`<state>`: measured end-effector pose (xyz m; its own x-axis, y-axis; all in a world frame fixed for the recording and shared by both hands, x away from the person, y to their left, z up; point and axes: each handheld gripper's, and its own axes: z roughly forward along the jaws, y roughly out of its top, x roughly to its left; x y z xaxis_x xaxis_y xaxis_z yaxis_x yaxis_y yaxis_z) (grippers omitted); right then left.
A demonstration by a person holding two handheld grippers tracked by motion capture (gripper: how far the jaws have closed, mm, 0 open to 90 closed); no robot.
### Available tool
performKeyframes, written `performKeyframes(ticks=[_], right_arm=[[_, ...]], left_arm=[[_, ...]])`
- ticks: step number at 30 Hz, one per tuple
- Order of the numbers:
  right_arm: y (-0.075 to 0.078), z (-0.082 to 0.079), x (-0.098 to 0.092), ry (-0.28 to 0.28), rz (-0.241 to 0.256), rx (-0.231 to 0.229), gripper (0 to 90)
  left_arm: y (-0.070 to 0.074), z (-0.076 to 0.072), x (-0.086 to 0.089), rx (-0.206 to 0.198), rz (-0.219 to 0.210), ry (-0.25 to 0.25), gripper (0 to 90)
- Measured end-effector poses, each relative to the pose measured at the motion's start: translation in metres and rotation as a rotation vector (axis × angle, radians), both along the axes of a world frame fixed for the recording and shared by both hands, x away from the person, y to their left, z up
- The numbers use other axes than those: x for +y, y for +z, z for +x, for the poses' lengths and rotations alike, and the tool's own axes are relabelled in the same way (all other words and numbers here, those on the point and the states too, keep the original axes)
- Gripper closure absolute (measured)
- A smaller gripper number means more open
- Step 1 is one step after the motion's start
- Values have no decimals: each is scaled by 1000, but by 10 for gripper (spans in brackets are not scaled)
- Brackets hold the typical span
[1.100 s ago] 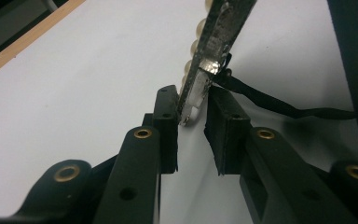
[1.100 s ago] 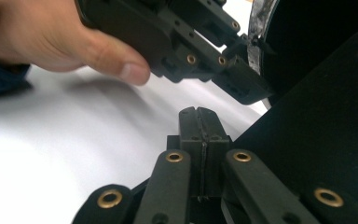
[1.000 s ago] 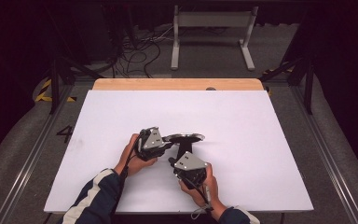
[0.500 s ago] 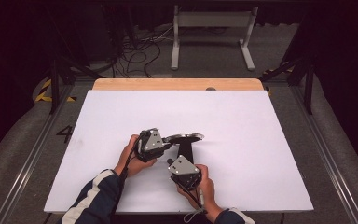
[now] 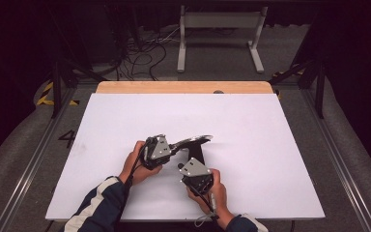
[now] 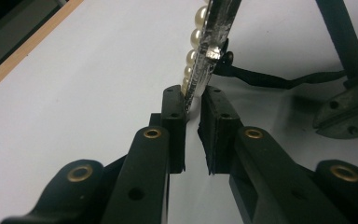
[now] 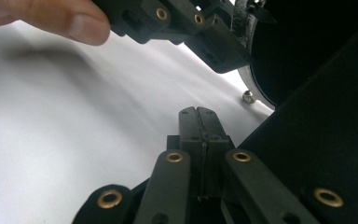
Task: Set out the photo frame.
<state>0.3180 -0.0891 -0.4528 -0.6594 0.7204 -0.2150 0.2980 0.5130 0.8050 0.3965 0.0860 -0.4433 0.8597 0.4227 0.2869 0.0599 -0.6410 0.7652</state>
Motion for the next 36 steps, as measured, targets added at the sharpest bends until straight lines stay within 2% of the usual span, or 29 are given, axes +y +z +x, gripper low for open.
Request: performKeyframes(ticks=[5, 8, 11, 14, 19, 21, 22, 23, 29, 36], right_arm=[[1, 0, -4, 1, -3, 9, 900], [1, 0, -5, 9, -2, 26, 900], [-1, 0, -6, 17, 6, 35, 900], [-4, 1, -5, 28, 7, 45, 900], [-5, 1, -5, 30, 6, 46, 900], [-5, 1, -5, 27, 10, 46, 900], [-5, 1, -5, 28, 5, 45, 900], [-5, 1, -5, 30, 2, 45, 900], [-5, 2, -9, 20, 2, 54, 900], [-3, 4, -17, 12, 7, 60, 900]], left_arm=[[1, -1, -1, 2, 2, -4, 810], [1, 0, 0, 14, -15, -5, 805], [0, 1, 0, 20, -48, -12, 781], [1, 0, -5, 2, -46, -7, 766], [-2, 1, -11, 12, -67, -7, 688], [-3, 1, -13, -3, -74, 17, 694], [-3, 1, -13, -7, -75, 20, 755], [-4, 2, -13, -5, -76, 17, 758], [-3, -2, -14, -27, -43, 22, 778], [-2, -6, -14, -33, -30, 26, 798]])
